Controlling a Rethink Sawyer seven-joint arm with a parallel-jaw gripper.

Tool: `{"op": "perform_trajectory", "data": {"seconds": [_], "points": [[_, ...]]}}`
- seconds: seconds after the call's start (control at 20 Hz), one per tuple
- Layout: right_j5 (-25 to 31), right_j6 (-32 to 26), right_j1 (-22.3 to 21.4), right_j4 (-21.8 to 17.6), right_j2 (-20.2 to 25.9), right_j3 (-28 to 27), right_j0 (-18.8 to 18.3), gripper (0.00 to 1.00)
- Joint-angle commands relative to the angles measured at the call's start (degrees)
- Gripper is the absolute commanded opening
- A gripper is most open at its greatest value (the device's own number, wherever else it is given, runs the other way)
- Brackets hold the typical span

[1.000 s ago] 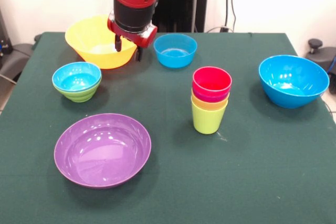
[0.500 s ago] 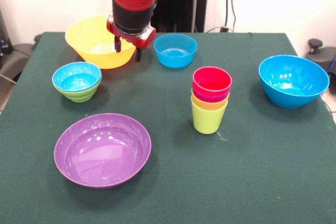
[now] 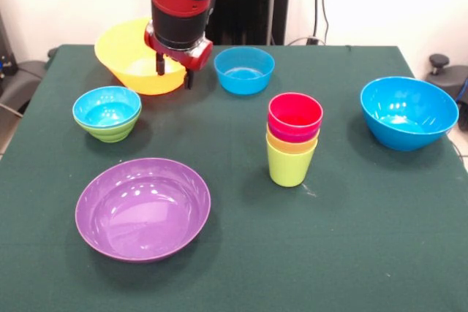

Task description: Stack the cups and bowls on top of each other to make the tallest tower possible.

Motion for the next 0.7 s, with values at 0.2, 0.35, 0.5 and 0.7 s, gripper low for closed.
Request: {"op": "perform_trajectory", "data": {"seconds": [0.2, 0.35, 0.5, 0.7], "points": [[-7.4, -0.6, 5.9, -2.9, 6.1, -1.5, -1.4, 1.00], [-7.9, -1.1, 6.2, -2.7, 6.6, -1.2, -2.3, 1.00], [-0.8, -1.7, 4.1, -1.3, 5.8, -0.1, -1.7, 1.00], [1.0, -2.0, 2.4, -1.9, 4.7, 0.8, -1.2, 1.00]]}}
